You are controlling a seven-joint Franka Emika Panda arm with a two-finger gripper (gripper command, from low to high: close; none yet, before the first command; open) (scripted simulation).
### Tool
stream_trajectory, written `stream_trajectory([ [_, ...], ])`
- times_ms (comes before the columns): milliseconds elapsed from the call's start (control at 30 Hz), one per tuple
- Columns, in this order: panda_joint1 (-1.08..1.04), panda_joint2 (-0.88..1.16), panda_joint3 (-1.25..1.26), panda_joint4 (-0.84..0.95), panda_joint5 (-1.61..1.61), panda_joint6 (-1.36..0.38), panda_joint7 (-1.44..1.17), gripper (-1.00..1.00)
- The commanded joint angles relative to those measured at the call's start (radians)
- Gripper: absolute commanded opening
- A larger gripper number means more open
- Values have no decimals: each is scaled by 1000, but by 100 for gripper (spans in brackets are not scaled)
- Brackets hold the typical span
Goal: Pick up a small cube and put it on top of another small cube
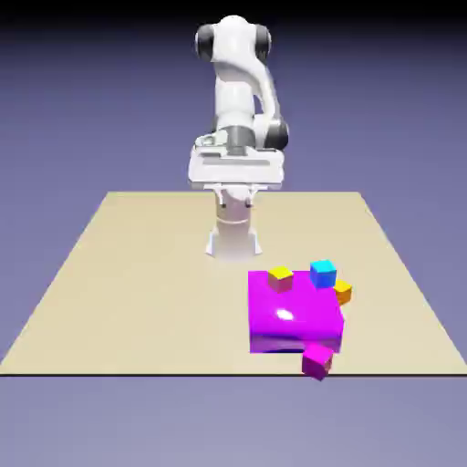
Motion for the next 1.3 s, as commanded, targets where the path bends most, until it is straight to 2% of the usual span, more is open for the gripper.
stream_trajectory([
  [0,-7,-22,36,10,17,-22,30,0],
  [1267,-282,-859,1413,377,666,-866,1177,0],
])
